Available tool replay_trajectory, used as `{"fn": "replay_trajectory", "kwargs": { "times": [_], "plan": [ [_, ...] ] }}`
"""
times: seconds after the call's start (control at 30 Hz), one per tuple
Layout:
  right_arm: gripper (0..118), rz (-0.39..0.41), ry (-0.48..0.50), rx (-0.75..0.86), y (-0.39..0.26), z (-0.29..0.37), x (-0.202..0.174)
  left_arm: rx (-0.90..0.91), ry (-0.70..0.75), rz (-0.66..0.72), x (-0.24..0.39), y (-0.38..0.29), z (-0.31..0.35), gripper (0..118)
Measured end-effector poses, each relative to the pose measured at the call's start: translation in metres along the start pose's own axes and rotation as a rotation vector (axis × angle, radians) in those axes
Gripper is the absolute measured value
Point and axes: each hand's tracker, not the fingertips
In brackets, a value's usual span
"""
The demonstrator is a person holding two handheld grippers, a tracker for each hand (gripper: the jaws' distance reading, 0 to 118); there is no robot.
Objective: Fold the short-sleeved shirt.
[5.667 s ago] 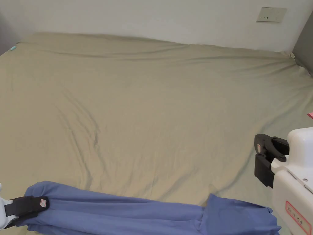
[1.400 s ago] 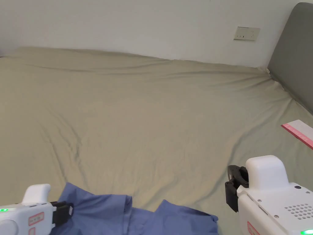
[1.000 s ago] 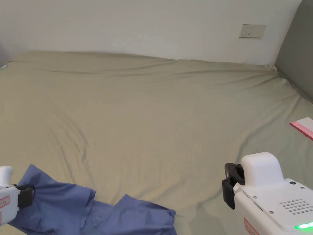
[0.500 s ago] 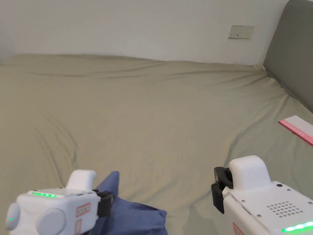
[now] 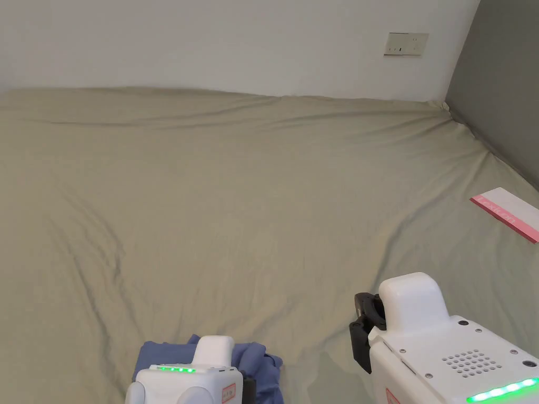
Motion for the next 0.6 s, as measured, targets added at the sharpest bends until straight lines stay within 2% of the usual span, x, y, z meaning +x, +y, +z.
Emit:
{"fn": "replay_trajectory", "kwargs": {
  "times": [0.03, 0.07, 0.13, 0.17, 0.27, 0.3, 0.33, 0.37, 0.4, 0.47, 0.6],
  "plan": [
    [2, 0.0, 0.002, -0.001, 0.0, 0.0, 0.0, 0.003, -0.002, 0.0, -0.002, 0.0, 0.001, 27],
    [2, 0.002, 0.002, -0.001, 0.0, 0.0, 0.0, 0.009, -0.073, 0.025, -0.006, 0.002, 0.003, 43],
    [2, 0.004, -0.001, 0.001, 0.0, 0.001, 0.0, -0.007, -0.235, 0.109, -0.014, 0.006, 0.01, 86],
    [3, 0.003, -0.002, 0.002, 0.001, 0.001, 0.001, -0.003, -0.308, 0.162, -0.018, 0.009, 0.016, 92],
    [2, -0.002, -0.012, 0.006, 0.002, 0.004, 0.003, 0.116, -0.33, 0.203, -0.029, 0.019, 0.04, 91],
    [2, -0.004, -0.015, 0.008, 0.003, 0.005, 0.004, 0.157, -0.318, 0.191, -0.034, 0.022, 0.049, 88],
    [2, -0.004, -0.017, 0.01, 0.003, 0.006, 0.005, 0.195, -0.294, 0.179, -0.038, 0.024, 0.057, 71],
    [2, -0.004, -0.019, 0.011, 0.003, 0.006, 0.005, 0.227, -0.261, 0.161, -0.04, 0.025, 0.065, 41],
    [2, -0.002, -0.022, 0.012, 0.003, 0.007, 0.006, 0.258, -0.213, 0.133, -0.042, 0.026, 0.071, 0],
    [2, 0.001, -0.027, 0.013, 0.003, 0.008, 0.005, 0.281, -0.059, 0.053, -0.043, 0.024, 0.072, 0],
    [3, 0.002, -0.024, 0.021, 0.003, 0.014, 0.003, 0.244, -0.02, -0.037, -0.033, 0.017, 0.06, 0]
  ]
}}
